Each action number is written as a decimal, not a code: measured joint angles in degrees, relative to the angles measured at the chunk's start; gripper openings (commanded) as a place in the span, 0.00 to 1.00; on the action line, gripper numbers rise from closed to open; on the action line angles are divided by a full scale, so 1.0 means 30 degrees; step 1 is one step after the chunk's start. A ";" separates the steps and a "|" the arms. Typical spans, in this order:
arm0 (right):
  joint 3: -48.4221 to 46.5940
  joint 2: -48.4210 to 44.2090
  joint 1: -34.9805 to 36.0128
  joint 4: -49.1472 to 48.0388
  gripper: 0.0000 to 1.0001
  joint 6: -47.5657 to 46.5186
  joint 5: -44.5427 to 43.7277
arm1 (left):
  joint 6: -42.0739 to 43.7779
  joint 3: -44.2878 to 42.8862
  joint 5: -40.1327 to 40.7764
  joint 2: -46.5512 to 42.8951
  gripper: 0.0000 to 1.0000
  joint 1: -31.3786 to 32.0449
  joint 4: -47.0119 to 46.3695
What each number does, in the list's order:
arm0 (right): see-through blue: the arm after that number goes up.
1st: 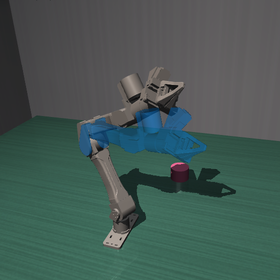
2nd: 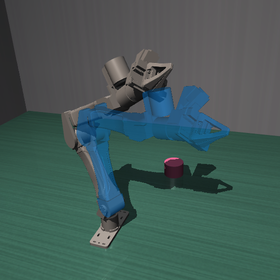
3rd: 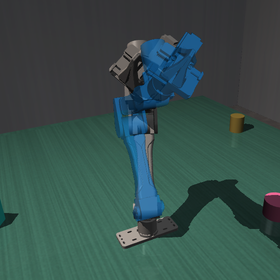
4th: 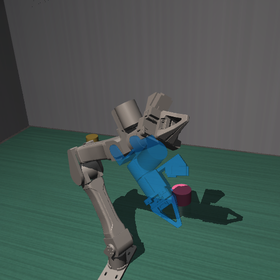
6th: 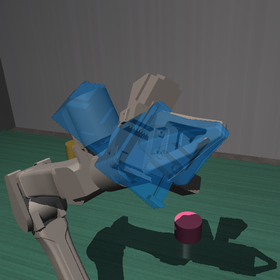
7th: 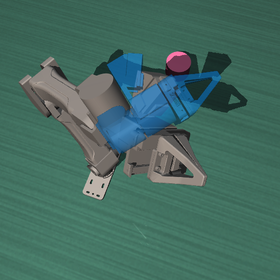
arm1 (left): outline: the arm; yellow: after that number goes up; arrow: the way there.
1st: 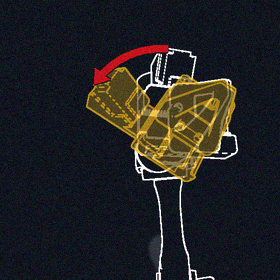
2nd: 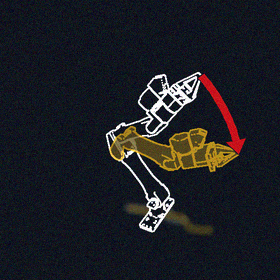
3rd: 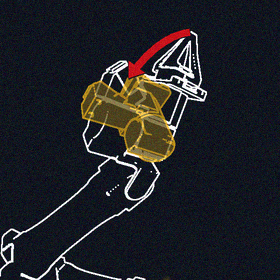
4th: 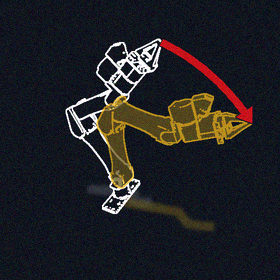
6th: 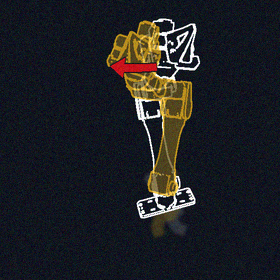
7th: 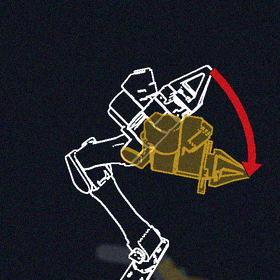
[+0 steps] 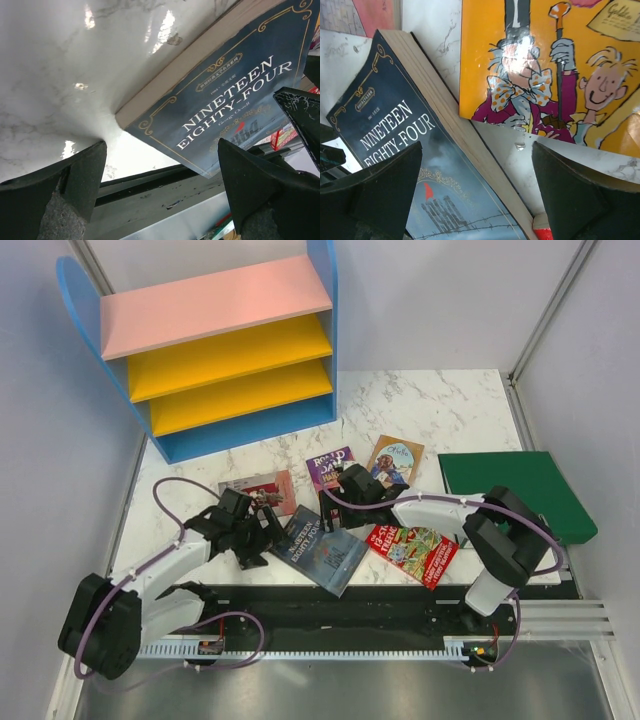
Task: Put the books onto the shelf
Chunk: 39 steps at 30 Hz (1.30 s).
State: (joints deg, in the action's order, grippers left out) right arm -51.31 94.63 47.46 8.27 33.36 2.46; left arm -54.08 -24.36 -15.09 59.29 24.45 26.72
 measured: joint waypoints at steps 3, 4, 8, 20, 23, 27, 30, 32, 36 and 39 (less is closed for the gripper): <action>-0.0401 0.0437 0.0051 0.0095 0.95 -0.0036 0.0634 | -0.0488 -0.0517 0.0015 0.1195 1.00 0.0699 -0.0503; -0.0605 0.0699 0.0109 0.0087 0.94 -0.0022 0.1035 | -0.0699 -0.0801 0.0015 0.1756 1.00 0.1093 -0.0787; -0.0699 0.0918 0.0350 -0.0204 0.90 0.0168 0.2251 | -0.1311 -0.1668 0.0095 0.3351 1.00 0.2171 -0.1523; 0.0831 -0.1421 0.0605 0.0248 0.85 0.1450 0.4124 | -0.1603 -0.3701 0.1880 0.5348 1.00 0.3024 -0.0488; 0.0816 -0.1872 0.0619 0.0255 0.84 0.1734 0.4575 | -0.1523 -0.4204 0.2710 0.5705 1.00 0.3016 -0.0284; 0.0809 -0.1938 0.0656 0.0124 0.84 0.2193 0.5166 | -0.1304 -0.4809 0.3687 0.6207 1.00 0.3002 -0.0109; 0.0801 -0.1923 0.0685 0.0109 0.60 0.2470 0.5370 | -0.1158 -0.5253 0.4073 0.6666 1.00 0.3002 0.0022; 0.0801 -0.1865 0.0692 0.0124 0.31 0.2557 0.5428 | -0.1056 -0.5442 0.4320 0.6863 1.00 0.3002 0.0131; 0.0801 -0.1413 0.0707 0.0015 0.36 0.3053 0.5778 | -0.0721 -0.5748 0.5093 0.6936 1.00 0.2907 0.0328; 0.0852 -0.1180 0.0772 -0.0386 0.41 0.3512 0.5821 | -0.0488 -0.6069 0.5537 0.6936 1.00 0.2871 0.0357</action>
State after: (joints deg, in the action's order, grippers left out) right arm -48.75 91.09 49.78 7.11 43.90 19.92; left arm -55.55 -42.57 1.52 80.09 33.06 27.79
